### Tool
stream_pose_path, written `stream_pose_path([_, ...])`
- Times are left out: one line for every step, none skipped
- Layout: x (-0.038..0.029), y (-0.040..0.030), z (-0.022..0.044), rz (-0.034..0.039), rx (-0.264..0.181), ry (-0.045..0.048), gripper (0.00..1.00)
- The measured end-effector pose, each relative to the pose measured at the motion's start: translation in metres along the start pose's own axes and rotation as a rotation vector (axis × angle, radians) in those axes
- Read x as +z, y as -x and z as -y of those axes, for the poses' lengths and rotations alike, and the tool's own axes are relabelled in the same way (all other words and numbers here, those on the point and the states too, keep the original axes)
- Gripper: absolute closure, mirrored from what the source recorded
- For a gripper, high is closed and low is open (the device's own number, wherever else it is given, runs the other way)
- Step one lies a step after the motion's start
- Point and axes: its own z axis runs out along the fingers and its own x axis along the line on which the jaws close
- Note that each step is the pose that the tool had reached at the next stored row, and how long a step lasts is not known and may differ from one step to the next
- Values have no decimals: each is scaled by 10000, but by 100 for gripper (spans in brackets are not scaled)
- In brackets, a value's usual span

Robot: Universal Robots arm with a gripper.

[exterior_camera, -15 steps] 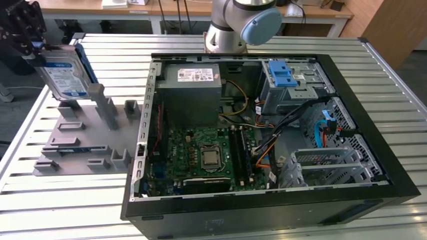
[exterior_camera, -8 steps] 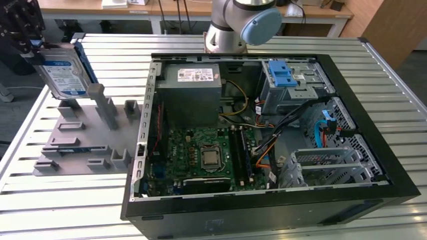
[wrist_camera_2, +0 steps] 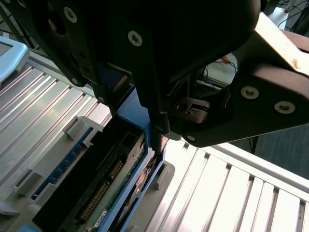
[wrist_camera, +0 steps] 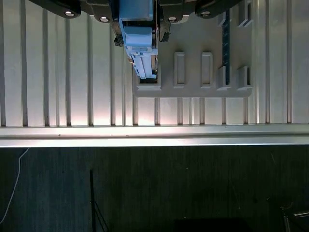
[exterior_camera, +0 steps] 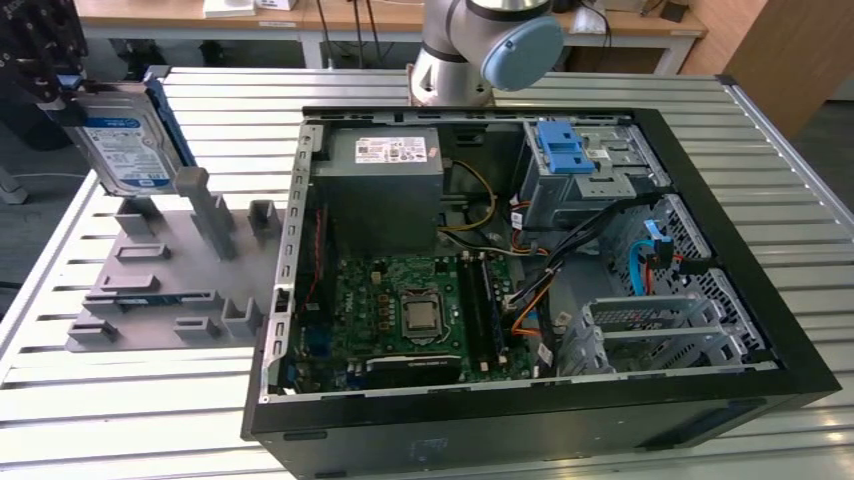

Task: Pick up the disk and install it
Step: 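Pick up the disk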

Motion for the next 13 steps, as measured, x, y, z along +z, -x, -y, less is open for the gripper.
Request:
stream_pose_path([-7,0,0,-1,0,2,64])
stream_pose_path([-13,0,0,0,0,1,64])
stream_pose_path([-18,0,0,0,0,1,64])
stream_pose_path([-24,0,0,0,0,1,64])
stream_pose_path([-31,0,0,0,0,2,64])
stream_pose_path([-37,0,0,-1,0,1,64])
stream_pose_path([-43,0,0,0,0,1,64])
stream_pose_path([-49,0,0,0,0,1,64])
stream_pose_path([-55,0,0,-1,0,1,64])
stream_pose_path([-62,0,0,-1,0,2,64])
stream_pose_path([-68,0,0,-1,0,1,64])
stream_pose_path([-76,0,0,0,0,1,64])
stream_pose_path([-82,0,0,-1,0,2,64])
